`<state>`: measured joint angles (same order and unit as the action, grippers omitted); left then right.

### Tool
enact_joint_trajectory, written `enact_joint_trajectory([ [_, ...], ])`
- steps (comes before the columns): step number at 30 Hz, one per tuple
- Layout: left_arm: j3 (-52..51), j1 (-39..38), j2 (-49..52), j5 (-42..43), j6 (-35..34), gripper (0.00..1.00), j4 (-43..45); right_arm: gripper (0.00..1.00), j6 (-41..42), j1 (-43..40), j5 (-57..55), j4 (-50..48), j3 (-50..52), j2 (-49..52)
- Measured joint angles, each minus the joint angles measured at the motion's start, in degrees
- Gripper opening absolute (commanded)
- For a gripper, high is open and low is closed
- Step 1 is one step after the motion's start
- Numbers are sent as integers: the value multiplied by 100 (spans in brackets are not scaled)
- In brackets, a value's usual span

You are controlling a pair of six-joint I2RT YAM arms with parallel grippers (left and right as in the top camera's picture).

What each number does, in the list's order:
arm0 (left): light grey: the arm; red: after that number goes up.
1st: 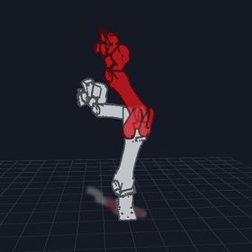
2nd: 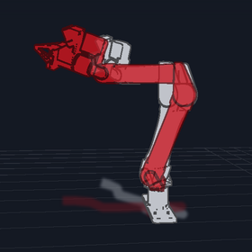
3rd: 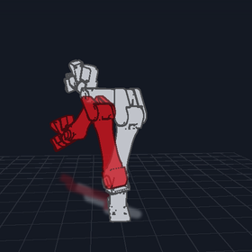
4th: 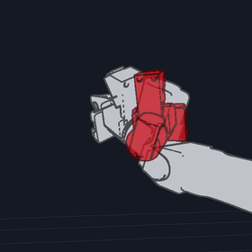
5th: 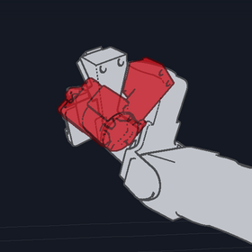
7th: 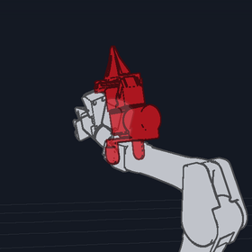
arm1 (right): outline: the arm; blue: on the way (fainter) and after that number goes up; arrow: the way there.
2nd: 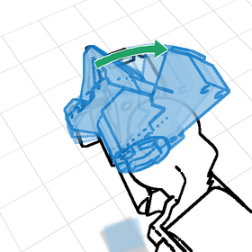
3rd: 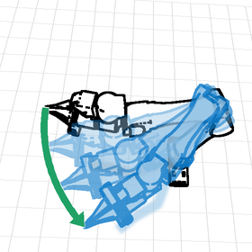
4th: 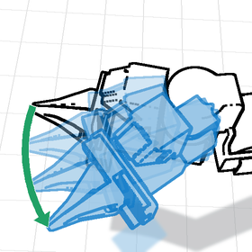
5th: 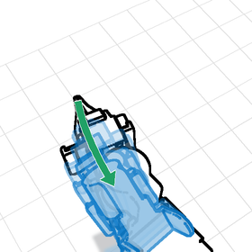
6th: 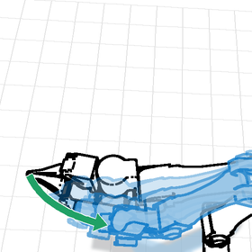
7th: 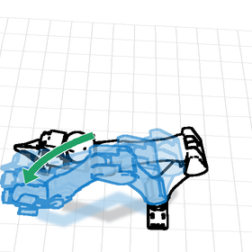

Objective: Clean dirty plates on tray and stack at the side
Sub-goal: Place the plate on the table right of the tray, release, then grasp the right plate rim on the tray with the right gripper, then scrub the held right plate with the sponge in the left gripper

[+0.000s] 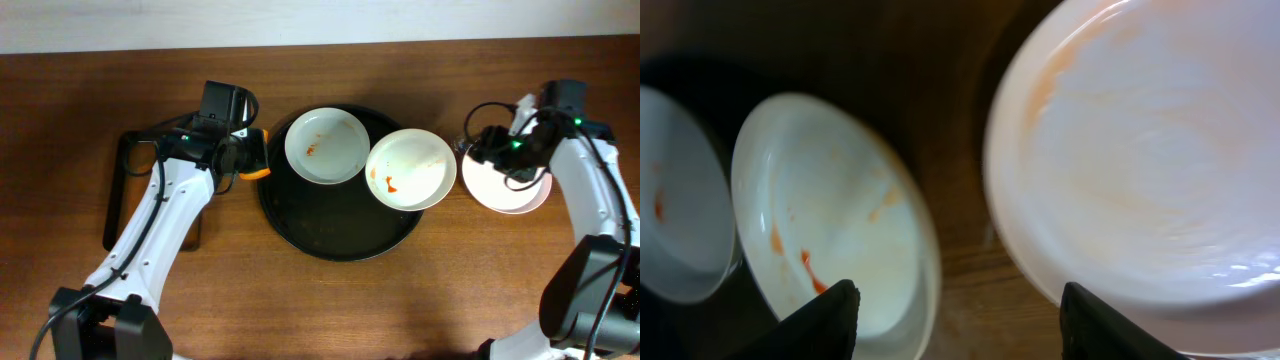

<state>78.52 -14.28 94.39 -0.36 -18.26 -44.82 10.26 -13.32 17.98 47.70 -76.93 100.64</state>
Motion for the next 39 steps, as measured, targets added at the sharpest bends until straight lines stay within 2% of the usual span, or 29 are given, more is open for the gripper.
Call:
enact_joint_trajectory([
  [2, 0, 0, 0, 0, 0, 1, 0, 53, -2, 170, -7, -15, 52, 72],
  [6, 0, 0, 0, 0, 0, 1, 0, 36, -2, 389, -98, -79, 72, 435],
  [8, 0, 0, 0, 0, 0, 1, 0, 32, 37, 435, -149, -87, 85, 595],
  [11, 0, 0, 0, 0, 0, 1, 0, 7, 94, 439, -208, -81, 87, 815],
  [12, 0, 0, 0, 0, 0, 1, 0, 4, 90, 446, -201, -76, 87, 870],
  [18, 0, 0, 0, 57, 0, 1, 0, 4, 116, 557, -92, 59, 98, 938],
  [26, 0, -107, 0, 791, 0, 1, 74, 4, 155, 1115, -52, 890, 101, 938],
  [35, 0, -1355, 39, 1099, -13, 1, 306, 4, 437, 1733, -151, 1375, 103, 938],
  [39, 2, -1818, 321, 1137, -271, 1, 369, 4, 518, 1869, -160, 1401, 103, 938],
])
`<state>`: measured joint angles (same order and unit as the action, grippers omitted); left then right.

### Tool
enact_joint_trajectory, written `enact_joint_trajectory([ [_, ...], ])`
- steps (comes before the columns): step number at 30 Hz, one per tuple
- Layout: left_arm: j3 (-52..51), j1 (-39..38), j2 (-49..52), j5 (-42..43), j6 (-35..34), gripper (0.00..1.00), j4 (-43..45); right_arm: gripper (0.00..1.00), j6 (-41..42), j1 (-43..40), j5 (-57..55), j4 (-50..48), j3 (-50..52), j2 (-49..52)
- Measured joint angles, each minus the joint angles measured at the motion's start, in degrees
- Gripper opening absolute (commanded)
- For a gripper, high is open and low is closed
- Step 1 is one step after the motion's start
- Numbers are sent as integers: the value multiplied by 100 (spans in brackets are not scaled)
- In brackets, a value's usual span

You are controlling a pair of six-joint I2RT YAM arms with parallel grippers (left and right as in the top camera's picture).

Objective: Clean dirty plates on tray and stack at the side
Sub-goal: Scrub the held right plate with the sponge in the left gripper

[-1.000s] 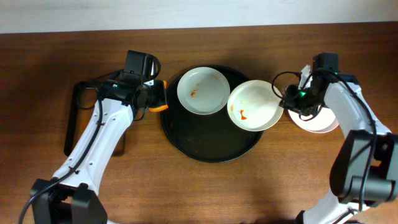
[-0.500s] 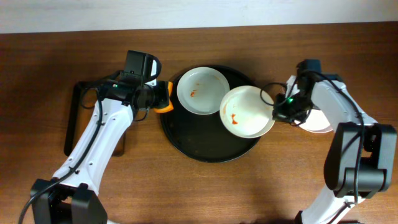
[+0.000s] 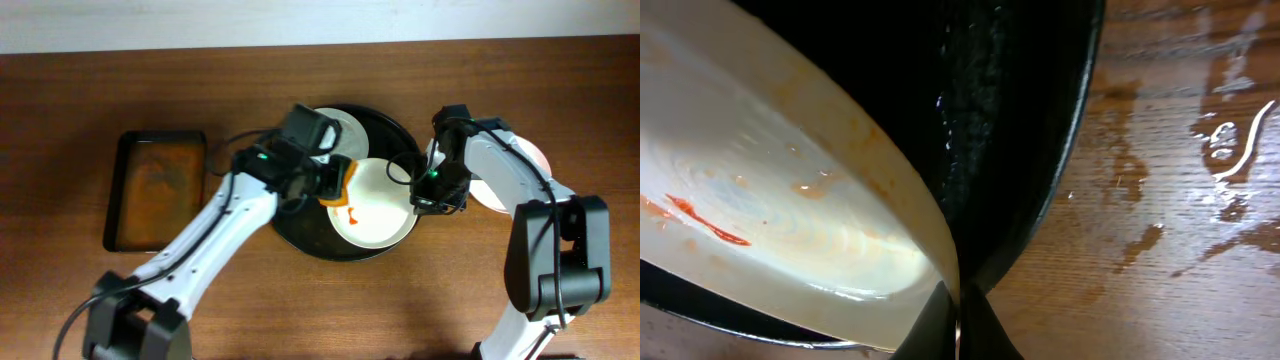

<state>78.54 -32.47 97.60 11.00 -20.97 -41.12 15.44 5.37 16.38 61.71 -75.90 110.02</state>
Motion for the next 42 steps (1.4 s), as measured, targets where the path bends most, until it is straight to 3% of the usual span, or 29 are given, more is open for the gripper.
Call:
enact_joint_trajectory([
  [8, 0, -540, 761, 0, -527, 1, 114, 4, 79, 0, 0, 28, 0, 0],
  [24, 2, -1093, 1707, -72, -612, 1, 815, 4, 85, 0, -26, 26, 0, 0],
  [38, 118, -942, 1731, -2033, -614, 1, 382, 4, 85, 0, -46, 111, 0, 0],
  [39, 118, -911, 1731, -2079, -614, 1, 378, 5, 85, 0, -42, 111, 0, 0],
  [40, 120, -892, 1731, -2107, -614, 1, 367, 25, 85, 0, -20, 107, 0, 0],
  [42, 120, -859, 1731, -2149, -614, 1, 339, 37, 101, -2, 109, -111, 13, 0],
])
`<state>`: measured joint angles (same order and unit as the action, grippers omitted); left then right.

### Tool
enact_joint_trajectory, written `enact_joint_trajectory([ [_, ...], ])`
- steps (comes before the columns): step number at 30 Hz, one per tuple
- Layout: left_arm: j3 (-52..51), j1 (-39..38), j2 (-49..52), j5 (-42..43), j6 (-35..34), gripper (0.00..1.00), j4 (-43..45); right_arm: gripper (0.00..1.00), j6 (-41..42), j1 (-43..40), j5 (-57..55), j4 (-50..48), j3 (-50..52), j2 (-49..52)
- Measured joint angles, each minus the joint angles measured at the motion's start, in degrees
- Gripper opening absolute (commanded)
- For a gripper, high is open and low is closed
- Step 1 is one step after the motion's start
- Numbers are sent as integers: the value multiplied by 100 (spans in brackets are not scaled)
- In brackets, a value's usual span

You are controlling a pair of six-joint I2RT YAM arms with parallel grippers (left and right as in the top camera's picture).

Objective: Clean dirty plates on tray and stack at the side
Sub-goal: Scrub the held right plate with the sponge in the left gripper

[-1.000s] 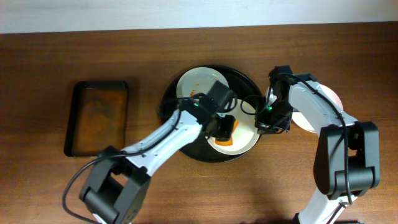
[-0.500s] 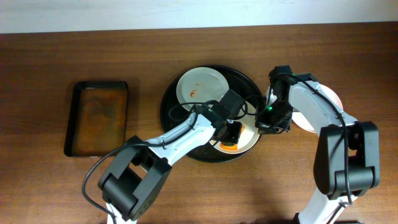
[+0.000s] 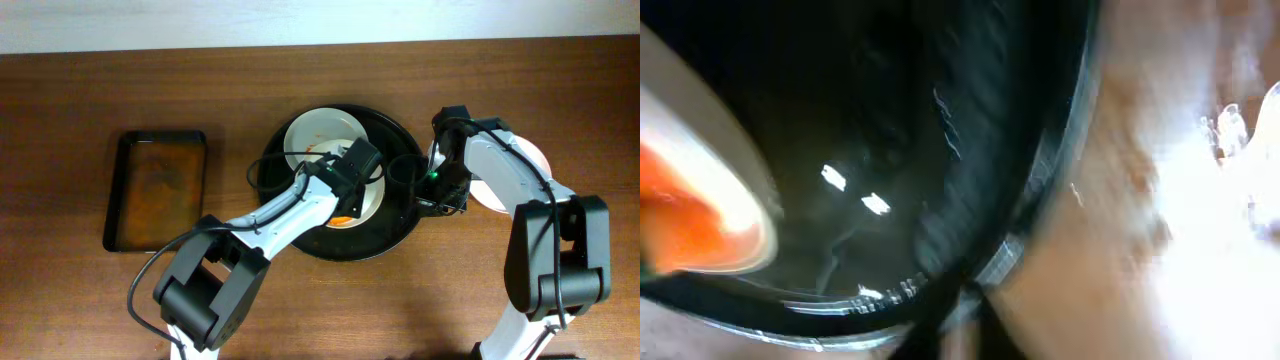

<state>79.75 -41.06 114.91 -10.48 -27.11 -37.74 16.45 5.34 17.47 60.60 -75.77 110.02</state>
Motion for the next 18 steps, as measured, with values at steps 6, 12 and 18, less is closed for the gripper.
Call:
enact_joint_trajectory([
  [6, 4, 2, 0, 17, 0, 1, -17, 44, -15, 17, 610, -1390, 4, 0],
  [12, 9, 26, 0, 87, 0, 1, -22, 46, 13, 140, 660, -2396, 4, 0],
  [18, 9, 28, 0, 101, 2, 1, -22, 39, 28, 254, 643, -2601, 4, 92],
])
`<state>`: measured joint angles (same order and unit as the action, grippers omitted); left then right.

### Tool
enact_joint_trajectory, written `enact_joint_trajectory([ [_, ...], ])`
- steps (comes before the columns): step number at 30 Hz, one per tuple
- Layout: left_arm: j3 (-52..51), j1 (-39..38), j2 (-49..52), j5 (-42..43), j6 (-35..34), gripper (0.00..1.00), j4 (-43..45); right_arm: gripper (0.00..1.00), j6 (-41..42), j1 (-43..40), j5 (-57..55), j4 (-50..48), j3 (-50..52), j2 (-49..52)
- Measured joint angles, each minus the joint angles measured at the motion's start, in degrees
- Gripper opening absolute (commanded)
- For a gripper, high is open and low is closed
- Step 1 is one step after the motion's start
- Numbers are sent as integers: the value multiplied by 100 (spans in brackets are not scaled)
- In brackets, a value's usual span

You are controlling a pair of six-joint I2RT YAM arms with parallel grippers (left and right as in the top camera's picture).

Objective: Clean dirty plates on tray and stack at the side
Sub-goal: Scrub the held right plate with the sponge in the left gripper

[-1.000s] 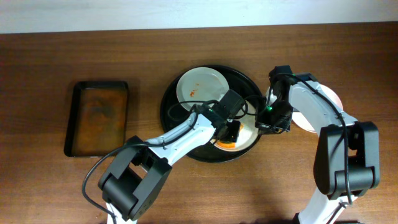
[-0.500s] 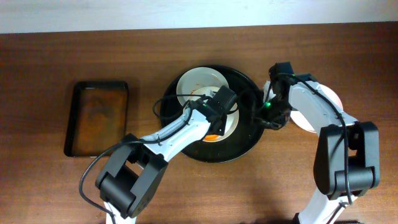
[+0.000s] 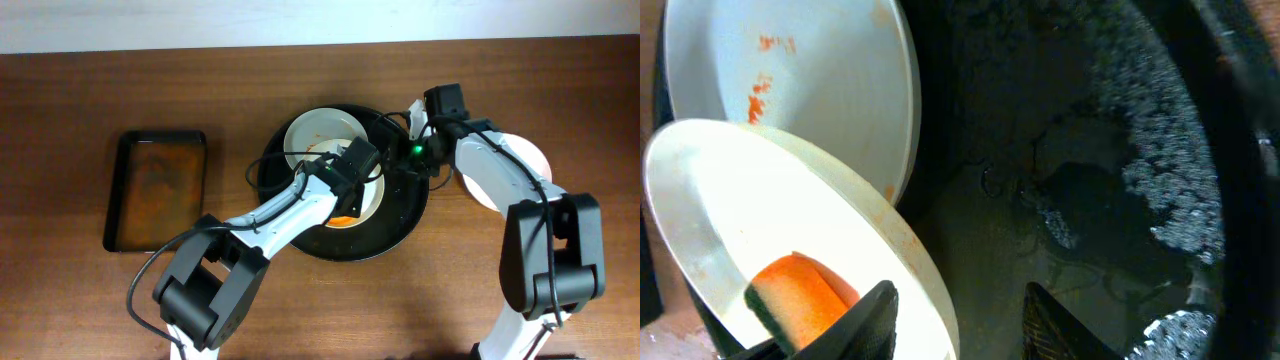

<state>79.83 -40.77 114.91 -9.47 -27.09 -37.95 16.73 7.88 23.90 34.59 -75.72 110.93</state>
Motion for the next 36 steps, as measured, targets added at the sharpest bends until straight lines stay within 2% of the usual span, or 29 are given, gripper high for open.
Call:
enact_joint_trajectory([
  [3, 0, 0, 0, 0, -2, 1, 0, 33, 7, 83, 0, 2, 0, 210],
  [5, 0, 0, 0, 0, -2, 1, 0, 19, 4, 179, 24, 0, 0, 380],
  [6, 0, 0, 0, 0, -2, 1, 0, 8, 9, 210, 28, -9, 0, 424],
  [7, 0, 2, 0, 4, -2, 1, 0, 4, 26, 236, 46, -24, 0, 455],
  [13, 2, 35, 0, -24, -2, 1, -26, 4, -50, 258, 85, 149, -2, 463],
  [23, 39, 107, 0, -243, -162, 1, -302, 4, 308, 278, -85, 632, -2, 463],
  [36, 44, 911, 0, -280, -275, 1, 74, 4, 433, 326, -24, 831, -17, 442],
])
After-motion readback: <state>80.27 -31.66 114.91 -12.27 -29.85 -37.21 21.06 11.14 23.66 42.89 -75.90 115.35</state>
